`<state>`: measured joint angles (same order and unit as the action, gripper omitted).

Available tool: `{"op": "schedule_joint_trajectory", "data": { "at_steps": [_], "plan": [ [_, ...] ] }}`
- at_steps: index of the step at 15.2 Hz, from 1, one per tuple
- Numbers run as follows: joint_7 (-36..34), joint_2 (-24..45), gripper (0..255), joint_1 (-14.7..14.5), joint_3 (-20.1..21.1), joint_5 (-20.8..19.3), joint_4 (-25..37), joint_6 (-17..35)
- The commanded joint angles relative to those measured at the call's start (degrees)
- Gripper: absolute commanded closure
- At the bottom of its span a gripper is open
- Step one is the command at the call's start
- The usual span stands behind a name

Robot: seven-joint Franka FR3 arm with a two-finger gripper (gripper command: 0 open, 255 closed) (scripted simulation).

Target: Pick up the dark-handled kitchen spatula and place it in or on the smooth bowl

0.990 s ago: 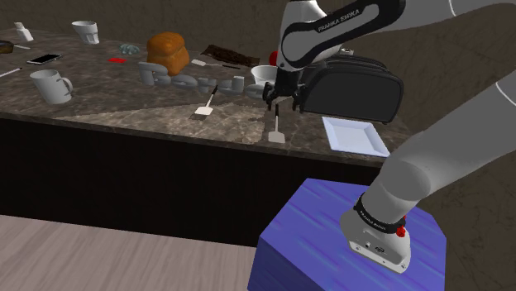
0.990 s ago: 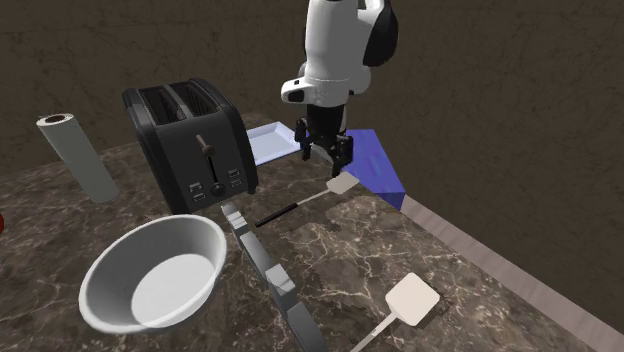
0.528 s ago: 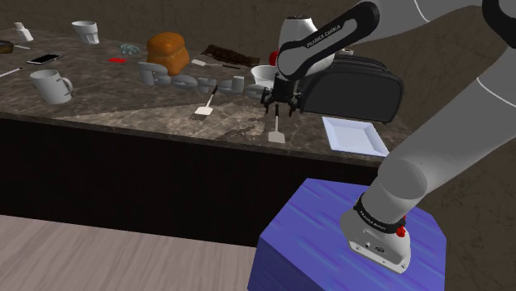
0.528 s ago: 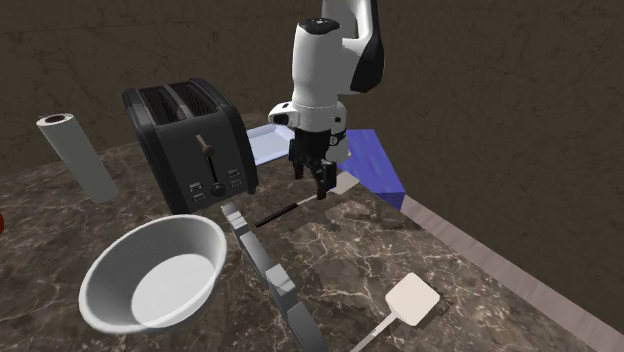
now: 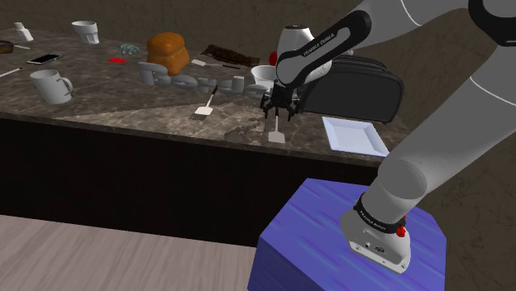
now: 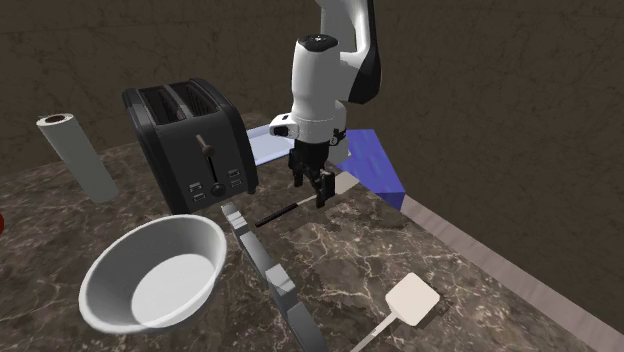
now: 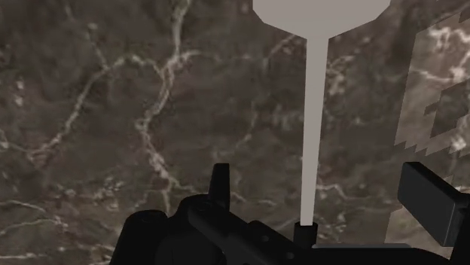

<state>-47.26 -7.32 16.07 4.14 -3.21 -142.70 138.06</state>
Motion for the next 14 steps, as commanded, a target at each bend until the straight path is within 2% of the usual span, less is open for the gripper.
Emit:
{"op": "schedule_joint_trajectory", "data": {
  "at_steps": [1, 3, 4, 14],
  "plan": [
    [0.0, 0.0, 0, 0.0, 0.0, 0.0, 0.0, 0.0],
    [0.0, 0.0, 0, 0.0, 0.0, 0.0, 0.0, 0.0],
    [0.0, 0.0, 255, 0.0, 0.0, 0.0, 0.0, 0.0],
    [0.1, -0.6, 255, 0.0, 0.0, 0.1, 0.3, -0.8]
  ]
}}
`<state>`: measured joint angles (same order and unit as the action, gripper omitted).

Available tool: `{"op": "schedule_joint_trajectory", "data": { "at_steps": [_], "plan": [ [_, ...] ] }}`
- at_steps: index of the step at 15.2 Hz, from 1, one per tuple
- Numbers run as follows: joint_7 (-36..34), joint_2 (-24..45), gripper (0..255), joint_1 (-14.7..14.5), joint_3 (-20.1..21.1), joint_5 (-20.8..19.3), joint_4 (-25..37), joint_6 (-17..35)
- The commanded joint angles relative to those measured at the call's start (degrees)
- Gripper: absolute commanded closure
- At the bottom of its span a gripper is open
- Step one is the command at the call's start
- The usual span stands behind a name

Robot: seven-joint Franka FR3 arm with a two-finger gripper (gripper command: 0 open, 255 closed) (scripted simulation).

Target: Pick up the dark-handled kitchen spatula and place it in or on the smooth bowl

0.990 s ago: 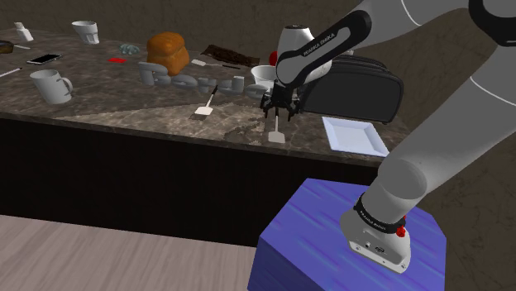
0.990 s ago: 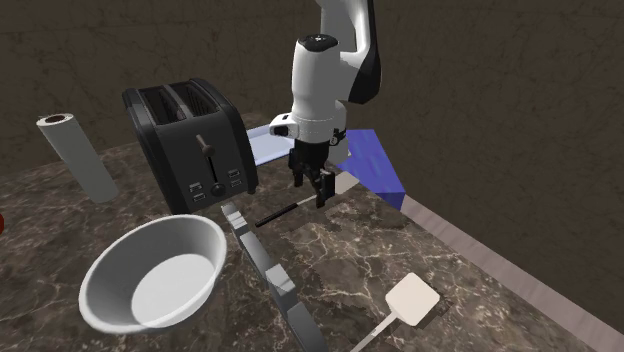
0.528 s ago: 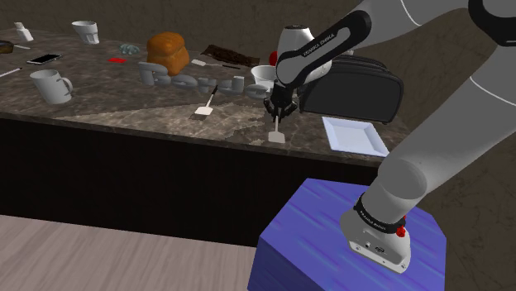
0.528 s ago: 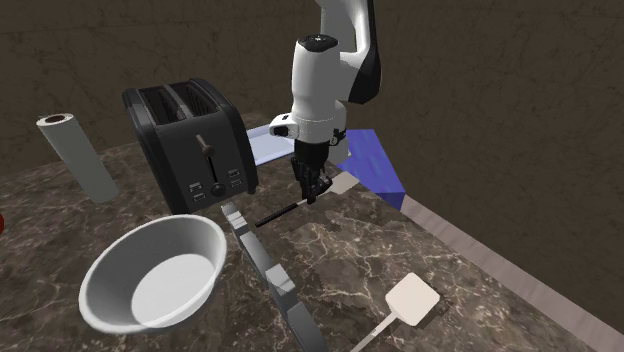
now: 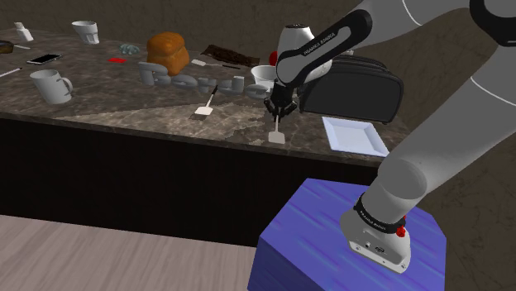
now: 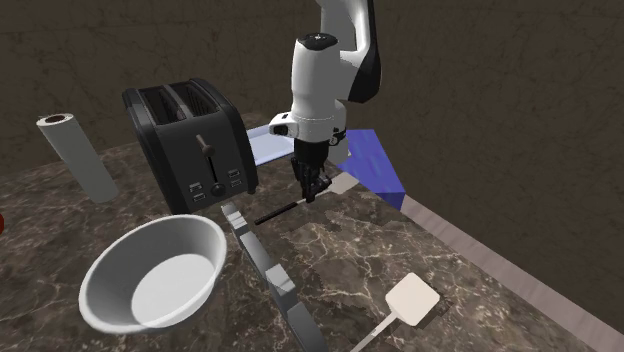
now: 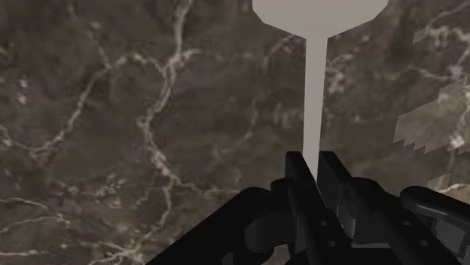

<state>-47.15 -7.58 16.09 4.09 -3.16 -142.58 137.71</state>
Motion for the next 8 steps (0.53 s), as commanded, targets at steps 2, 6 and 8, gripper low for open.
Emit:
{"op": "schedule_joint_trajectory", "data": {
  "at_steps": [2, 6, 8],
  "plan": [
    [0.2, -1.4, 255, -0.1, 0.0, 0.3, 0.8, -2.1],
    [0.5, -3.3, 255, -0.2, -0.1, 0.6, 2.2, -5.5],
    [0.7, -4.2, 255, -0.2, -0.1, 0.7, 2.9, -7.2]
  ]
}}
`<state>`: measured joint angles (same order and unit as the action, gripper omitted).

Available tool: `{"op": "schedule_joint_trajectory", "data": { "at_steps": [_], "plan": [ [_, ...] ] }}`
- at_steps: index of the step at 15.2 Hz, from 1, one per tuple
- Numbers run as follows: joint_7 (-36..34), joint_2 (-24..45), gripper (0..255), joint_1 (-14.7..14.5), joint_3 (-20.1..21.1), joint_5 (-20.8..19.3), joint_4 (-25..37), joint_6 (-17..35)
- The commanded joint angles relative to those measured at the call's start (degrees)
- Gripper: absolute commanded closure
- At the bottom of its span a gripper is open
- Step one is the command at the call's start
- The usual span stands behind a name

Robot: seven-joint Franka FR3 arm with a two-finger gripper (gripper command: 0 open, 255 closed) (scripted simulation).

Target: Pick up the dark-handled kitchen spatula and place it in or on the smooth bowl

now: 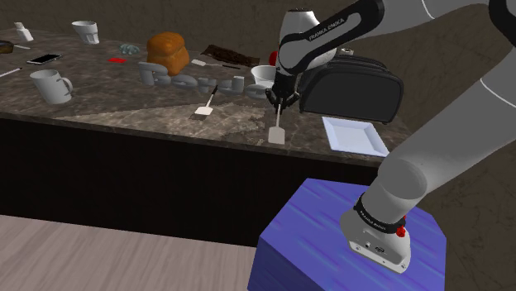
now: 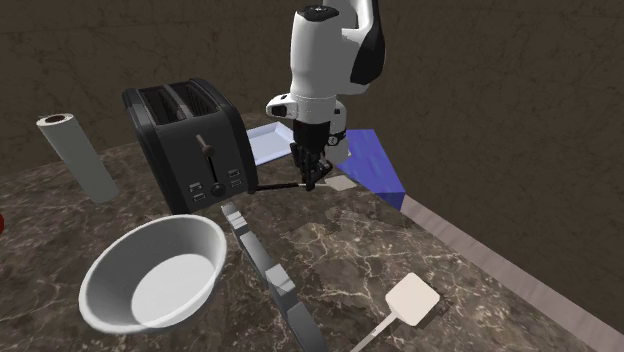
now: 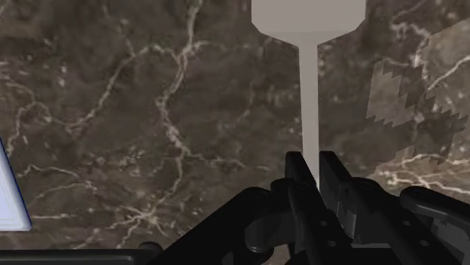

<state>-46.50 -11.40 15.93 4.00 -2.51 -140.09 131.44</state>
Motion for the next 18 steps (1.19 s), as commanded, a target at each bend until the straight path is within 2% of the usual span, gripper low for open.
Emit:
{"op": "schedule_joint_trajectory", "data": {
  "at_steps": [1, 18],
  "plan": [
    [0.1, -0.9, 255, -0.1, 0.0, 0.1, 0.8, -1.7],
    [1.0, -6.0, 255, -0.2, -0.2, 0.8, 9.5, -15.5]
  ]
}}
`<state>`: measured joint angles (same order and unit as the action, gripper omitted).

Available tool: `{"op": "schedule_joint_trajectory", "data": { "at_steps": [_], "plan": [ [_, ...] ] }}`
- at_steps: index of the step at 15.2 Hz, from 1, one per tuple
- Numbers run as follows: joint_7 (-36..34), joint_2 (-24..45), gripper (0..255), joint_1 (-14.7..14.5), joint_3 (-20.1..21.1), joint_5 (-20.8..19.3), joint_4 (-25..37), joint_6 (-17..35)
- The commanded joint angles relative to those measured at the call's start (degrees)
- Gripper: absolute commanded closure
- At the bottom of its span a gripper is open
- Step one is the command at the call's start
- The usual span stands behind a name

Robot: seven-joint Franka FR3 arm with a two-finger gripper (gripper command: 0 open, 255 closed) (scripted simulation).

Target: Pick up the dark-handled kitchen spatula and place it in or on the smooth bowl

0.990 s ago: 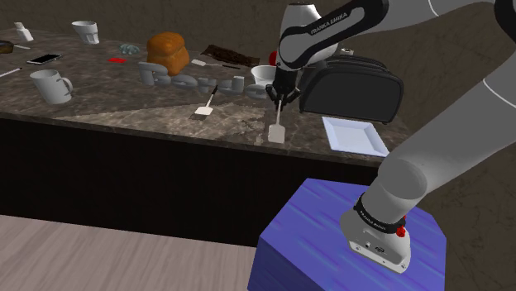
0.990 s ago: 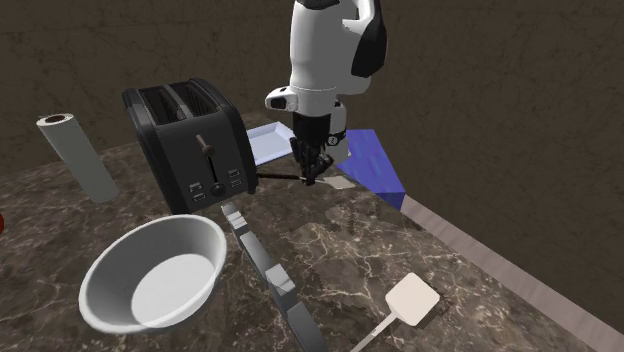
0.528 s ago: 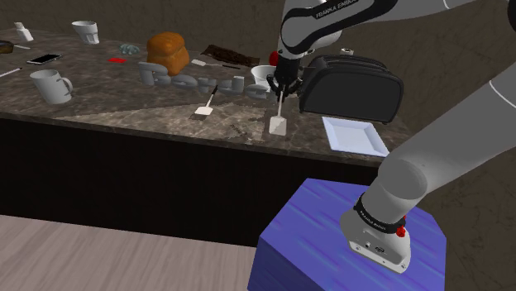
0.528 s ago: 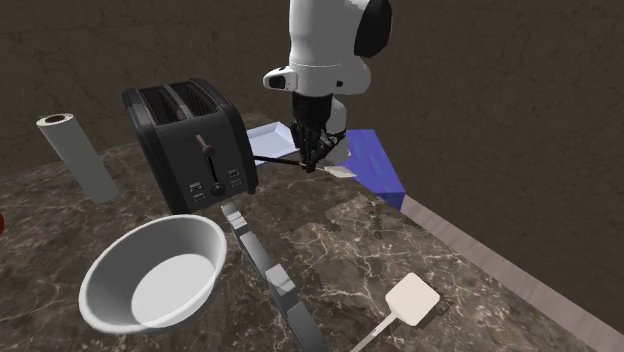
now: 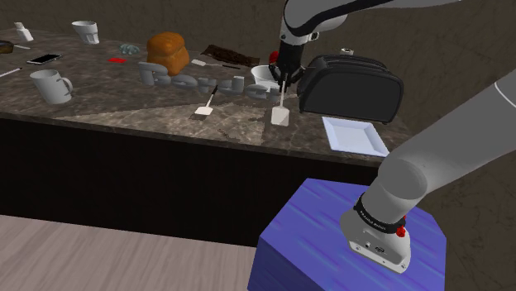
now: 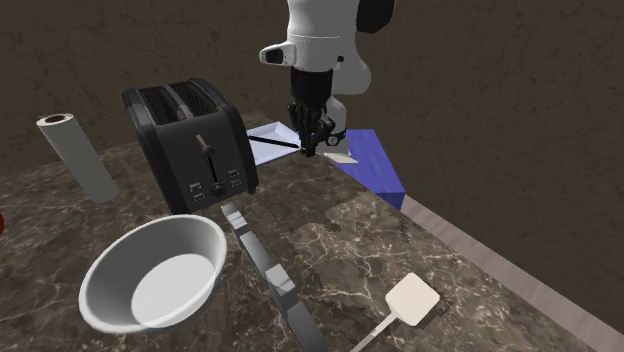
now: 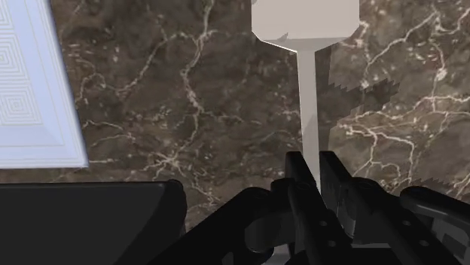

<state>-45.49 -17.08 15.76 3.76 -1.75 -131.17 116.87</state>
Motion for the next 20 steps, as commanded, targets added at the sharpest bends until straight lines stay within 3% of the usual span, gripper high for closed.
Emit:
{"op": "schedule_joint_trajectory", "data": {
  "at_steps": [1, 3, 10, 20],
  "plan": [
    [0.1, -0.5, 255, 0.0, 0.0, 0.1, 1.2, -1.7],
    [0.1, -0.7, 255, 0.0, 0.0, 0.1, 1.9, -2.6],
    [5.2, 12.7, 255, 2.4, -3.1, -0.8, 16.4, -3.6],
    [11.8, 34.0, 255, 5.8, -5.9, 0.2, 44.8, -10.4]
  ]
}}
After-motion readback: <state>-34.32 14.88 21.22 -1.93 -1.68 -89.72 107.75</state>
